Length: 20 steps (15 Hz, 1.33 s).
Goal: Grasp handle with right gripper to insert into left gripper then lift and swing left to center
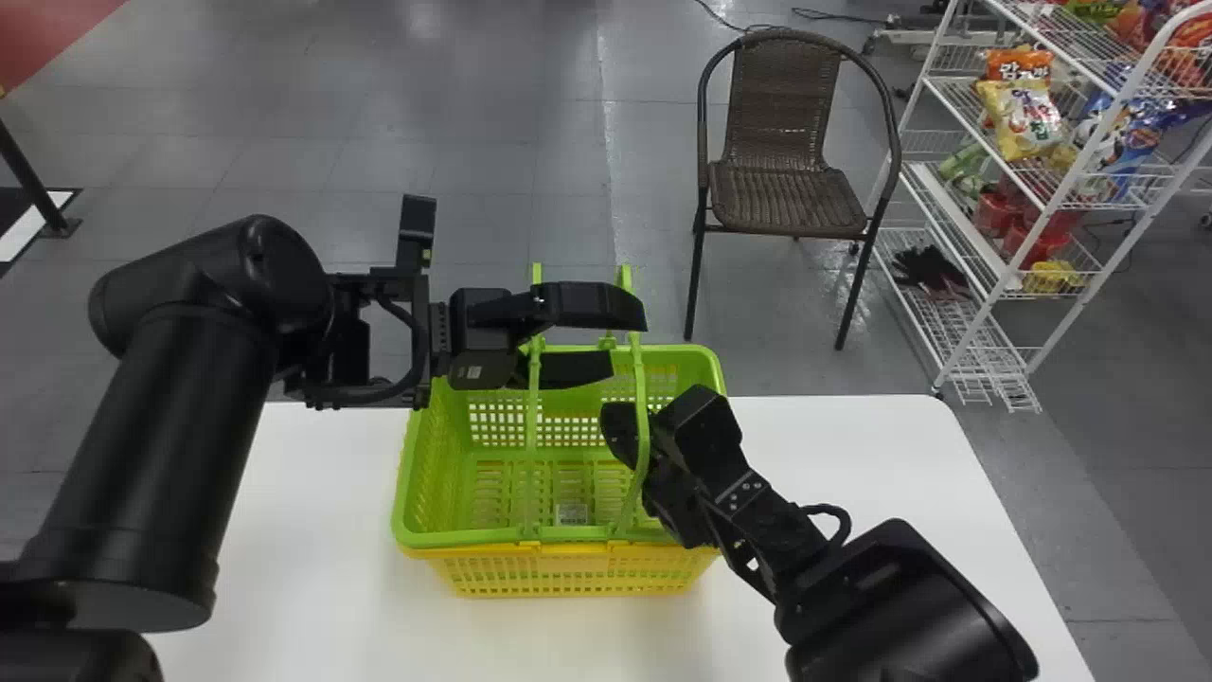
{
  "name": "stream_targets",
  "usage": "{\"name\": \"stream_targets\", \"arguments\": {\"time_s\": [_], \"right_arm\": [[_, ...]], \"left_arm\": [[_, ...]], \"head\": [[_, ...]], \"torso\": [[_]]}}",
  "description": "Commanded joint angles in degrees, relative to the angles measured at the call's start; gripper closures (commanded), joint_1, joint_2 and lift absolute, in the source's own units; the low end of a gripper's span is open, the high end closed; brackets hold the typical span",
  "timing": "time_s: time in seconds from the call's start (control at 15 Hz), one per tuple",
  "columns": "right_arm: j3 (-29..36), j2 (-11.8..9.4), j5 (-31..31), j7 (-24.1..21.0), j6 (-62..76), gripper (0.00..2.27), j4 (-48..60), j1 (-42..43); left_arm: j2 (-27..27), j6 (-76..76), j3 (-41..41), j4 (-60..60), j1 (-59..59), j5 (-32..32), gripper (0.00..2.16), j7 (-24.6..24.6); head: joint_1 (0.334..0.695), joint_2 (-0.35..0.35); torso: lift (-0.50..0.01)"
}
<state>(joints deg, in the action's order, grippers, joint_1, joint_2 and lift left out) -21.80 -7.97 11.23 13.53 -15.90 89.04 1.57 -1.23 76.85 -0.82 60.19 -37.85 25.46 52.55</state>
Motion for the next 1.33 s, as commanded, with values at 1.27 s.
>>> {"name": "stream_targets", "arguments": {"time_s": [1.27], "right_arm": [[12.22, -3.1, -4.55, 1.15, -2.69, 2.26, 9.58, -10.1]], "left_arm": [[0.08, -0.07, -0.85, -3.32, -0.82, 2.05, 0.04, 0.8]], "head": [[0.695, -0.086]], "torso": [[0.0]]}}
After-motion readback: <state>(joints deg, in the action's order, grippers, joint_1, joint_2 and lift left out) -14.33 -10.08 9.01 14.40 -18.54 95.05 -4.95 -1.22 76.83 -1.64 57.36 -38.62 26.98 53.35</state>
